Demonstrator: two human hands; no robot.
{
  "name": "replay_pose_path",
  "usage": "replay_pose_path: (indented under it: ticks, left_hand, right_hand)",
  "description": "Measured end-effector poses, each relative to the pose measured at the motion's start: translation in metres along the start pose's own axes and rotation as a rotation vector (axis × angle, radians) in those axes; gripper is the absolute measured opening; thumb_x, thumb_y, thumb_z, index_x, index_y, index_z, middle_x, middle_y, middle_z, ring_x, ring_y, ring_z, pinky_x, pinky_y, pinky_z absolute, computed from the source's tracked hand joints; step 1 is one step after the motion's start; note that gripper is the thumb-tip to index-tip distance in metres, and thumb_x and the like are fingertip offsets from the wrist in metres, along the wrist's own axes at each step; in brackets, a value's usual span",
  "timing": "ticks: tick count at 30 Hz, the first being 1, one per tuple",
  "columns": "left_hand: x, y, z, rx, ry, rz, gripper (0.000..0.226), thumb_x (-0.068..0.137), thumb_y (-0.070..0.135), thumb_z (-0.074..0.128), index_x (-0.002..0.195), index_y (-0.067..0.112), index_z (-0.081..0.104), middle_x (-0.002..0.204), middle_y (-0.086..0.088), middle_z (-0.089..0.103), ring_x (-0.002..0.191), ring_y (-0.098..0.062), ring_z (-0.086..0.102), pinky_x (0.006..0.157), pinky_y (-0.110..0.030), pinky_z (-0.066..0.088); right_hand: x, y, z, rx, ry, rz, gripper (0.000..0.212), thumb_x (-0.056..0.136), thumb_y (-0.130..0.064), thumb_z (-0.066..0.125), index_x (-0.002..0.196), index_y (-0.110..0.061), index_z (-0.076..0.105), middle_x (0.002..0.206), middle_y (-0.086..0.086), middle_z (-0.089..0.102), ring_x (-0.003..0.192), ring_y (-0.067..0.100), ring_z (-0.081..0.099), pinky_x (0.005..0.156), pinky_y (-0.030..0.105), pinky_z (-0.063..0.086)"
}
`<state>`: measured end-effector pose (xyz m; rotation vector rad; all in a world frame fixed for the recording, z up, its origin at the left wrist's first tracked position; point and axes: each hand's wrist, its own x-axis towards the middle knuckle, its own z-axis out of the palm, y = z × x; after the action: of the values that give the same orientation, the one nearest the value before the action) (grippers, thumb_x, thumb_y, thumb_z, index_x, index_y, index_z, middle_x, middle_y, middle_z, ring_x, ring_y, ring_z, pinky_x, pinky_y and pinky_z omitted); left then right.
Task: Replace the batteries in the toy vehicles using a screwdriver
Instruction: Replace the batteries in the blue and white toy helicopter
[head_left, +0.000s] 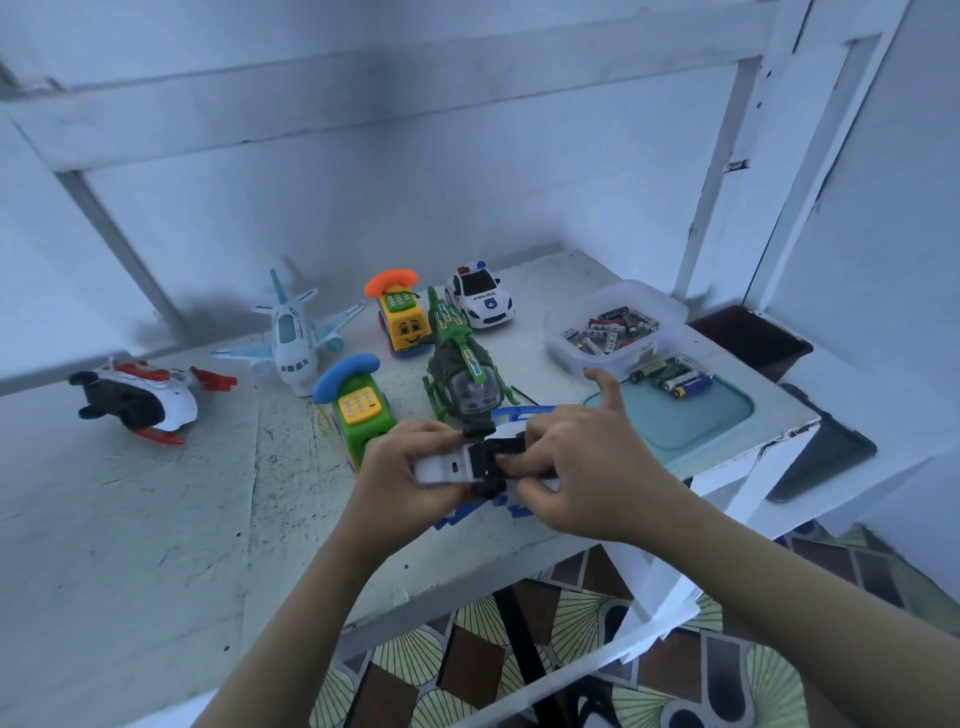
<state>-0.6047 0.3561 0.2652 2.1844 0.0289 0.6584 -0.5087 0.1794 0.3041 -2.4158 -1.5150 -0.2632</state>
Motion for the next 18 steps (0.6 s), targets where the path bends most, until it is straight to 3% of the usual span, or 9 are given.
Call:
replay_pose_path:
  ticks: [6, 12, 14, 16, 18]
  left_hand:
    - [0.005, 0.002, 0.000, 0.003, -0.022, 0.033, 0.040, 0.062, 0.048, 0.076, 0.100, 0.042, 0.067, 0.094, 0.016, 0.066, 0.080, -0.005, 0.061, 0.064, -0.014, 0.046]
    - [0.008, 0.001, -0.003, -0.029, -0.039, 0.016, 0.040, 0.060, 0.048, 0.077, 0.097, 0.035, 0.069, 0.091, 0.018, 0.067, 0.077, -0.002, 0.060, 0.063, -0.010, 0.043]
    - [0.012, 0.000, -0.004, -0.023, -0.047, 0.019, 0.037, 0.060, 0.048, 0.077, 0.095, 0.038, 0.068, 0.088, 0.019, 0.067, 0.077, -0.001, 0.059, 0.062, -0.008, 0.042]
    - [0.014, -0.001, -0.005, -0.006, -0.050, 0.020, 0.036, 0.060, 0.049, 0.077, 0.094, 0.039, 0.068, 0.088, 0.018, 0.066, 0.076, 0.000, 0.059, 0.061, -0.008, 0.041]
    - [0.013, -0.002, -0.005, -0.009, -0.045, 0.002, 0.039, 0.059, 0.050, 0.080, 0.094, 0.041, 0.067, 0.087, 0.018, 0.066, 0.074, 0.000, 0.058, 0.061, -0.008, 0.040]
  right_hand:
    - [0.008, 0.000, -0.009, -0.083, -0.129, 0.016, 0.046, 0.077, -0.038, 0.029, 0.080, -0.030, 0.074, 0.065, -0.006, 0.061, 0.069, 0.006, 0.052, 0.109, 0.041, -0.015]
    - [0.010, 0.003, -0.007, 0.008, -0.126, 0.014, 0.047, 0.076, -0.036, 0.029, 0.088, -0.032, 0.075, 0.071, -0.005, 0.063, 0.078, 0.009, 0.051, 0.111, 0.041, -0.006]
    - [0.012, 0.010, -0.009, 0.148, -0.071, 0.010, 0.041, 0.078, -0.031, 0.036, 0.090, -0.035, 0.075, 0.074, -0.009, 0.066, 0.080, 0.006, 0.051, 0.110, 0.034, 0.001]
    - [0.013, 0.019, -0.013, 0.417, 0.057, 0.085, 0.032, 0.081, -0.025, 0.046, 0.091, -0.033, 0.076, 0.078, -0.016, 0.067, 0.078, 0.001, 0.054, 0.105, 0.028, 0.022]
    - [0.016, 0.037, -0.018, 0.608, 0.225, 0.241, 0.025, 0.087, -0.012, 0.054, 0.088, -0.026, 0.075, 0.075, -0.018, 0.066, 0.063, 0.001, 0.056, 0.075, 0.015, 0.043]
